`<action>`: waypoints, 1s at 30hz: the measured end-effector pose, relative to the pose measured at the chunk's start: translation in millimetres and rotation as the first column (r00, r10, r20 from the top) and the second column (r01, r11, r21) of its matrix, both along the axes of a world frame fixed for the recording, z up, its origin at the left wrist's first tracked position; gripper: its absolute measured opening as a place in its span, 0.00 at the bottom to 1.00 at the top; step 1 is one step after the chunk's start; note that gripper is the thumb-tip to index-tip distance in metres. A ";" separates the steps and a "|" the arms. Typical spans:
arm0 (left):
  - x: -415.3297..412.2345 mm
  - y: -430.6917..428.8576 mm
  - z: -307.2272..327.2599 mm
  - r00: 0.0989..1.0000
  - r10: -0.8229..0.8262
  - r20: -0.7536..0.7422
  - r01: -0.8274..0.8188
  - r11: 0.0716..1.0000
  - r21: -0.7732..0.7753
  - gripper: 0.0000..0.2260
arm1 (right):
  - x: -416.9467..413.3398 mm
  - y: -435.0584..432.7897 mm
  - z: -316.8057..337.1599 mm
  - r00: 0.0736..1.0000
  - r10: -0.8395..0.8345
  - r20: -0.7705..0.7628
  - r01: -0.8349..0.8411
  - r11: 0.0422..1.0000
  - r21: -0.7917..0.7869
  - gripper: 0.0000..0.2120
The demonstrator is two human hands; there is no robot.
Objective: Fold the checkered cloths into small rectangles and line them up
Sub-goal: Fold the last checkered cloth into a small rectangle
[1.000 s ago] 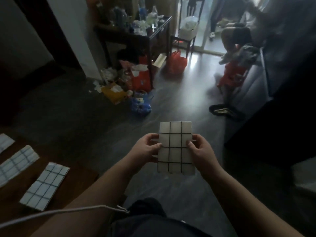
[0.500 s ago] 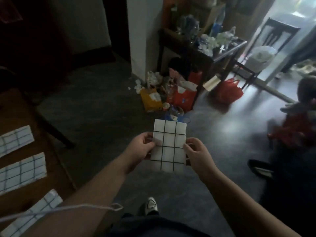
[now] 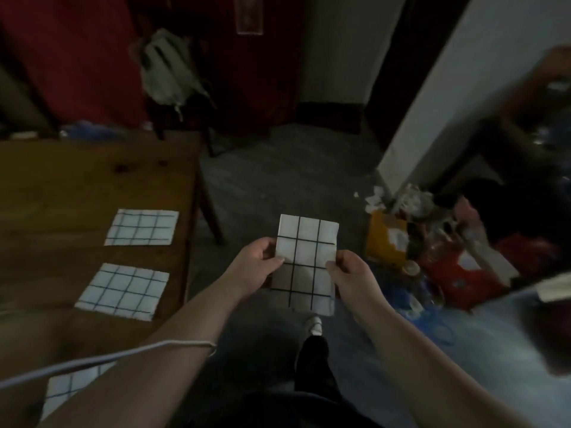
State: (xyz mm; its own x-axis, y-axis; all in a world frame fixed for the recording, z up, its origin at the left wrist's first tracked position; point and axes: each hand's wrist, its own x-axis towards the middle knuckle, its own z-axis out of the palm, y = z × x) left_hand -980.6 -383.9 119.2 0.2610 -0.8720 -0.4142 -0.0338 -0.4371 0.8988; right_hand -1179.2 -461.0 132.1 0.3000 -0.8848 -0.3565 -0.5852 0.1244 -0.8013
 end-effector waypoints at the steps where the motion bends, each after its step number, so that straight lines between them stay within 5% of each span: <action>1: 10.9 -12.9 0.8 0.999 0.042 0.027 -0.042 0.999 0.006 0.12 | 14.2 -20.4 -1.9 0.999 0.035 0.009 -0.035 0.999 0.010 0.03; 9: 98.8 -105.1 24.5 0.926 0.347 0.150 -0.352 0.936 0.007 0.12 | 141.8 -176.9 18.2 0.908 0.413 0.072 -0.415 0.910 0.016 0.03; 15: 161.6 -129.8 22.9 0.729 0.683 -0.047 -0.683 0.730 0.015 0.11 | 257.7 -239.8 19.3 0.758 0.645 0.091 -0.647 0.762 -0.010 0.02; 30: 366.4 -136.5 -51.4 0.358 0.912 -0.203 -0.891 0.398 0.219 0.14 | 554.2 -259.6 -40.0 0.495 0.869 -0.016 -0.865 0.494 0.086 0.05</action>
State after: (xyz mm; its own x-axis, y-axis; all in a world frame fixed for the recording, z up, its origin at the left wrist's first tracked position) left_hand -614.2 -520.4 67.8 0.7539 -0.1517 -0.6392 0.6292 -0.1131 0.7690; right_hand -624.9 -720.6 92.0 0.8845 -0.1667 -0.4357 -0.4632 -0.4238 -0.7783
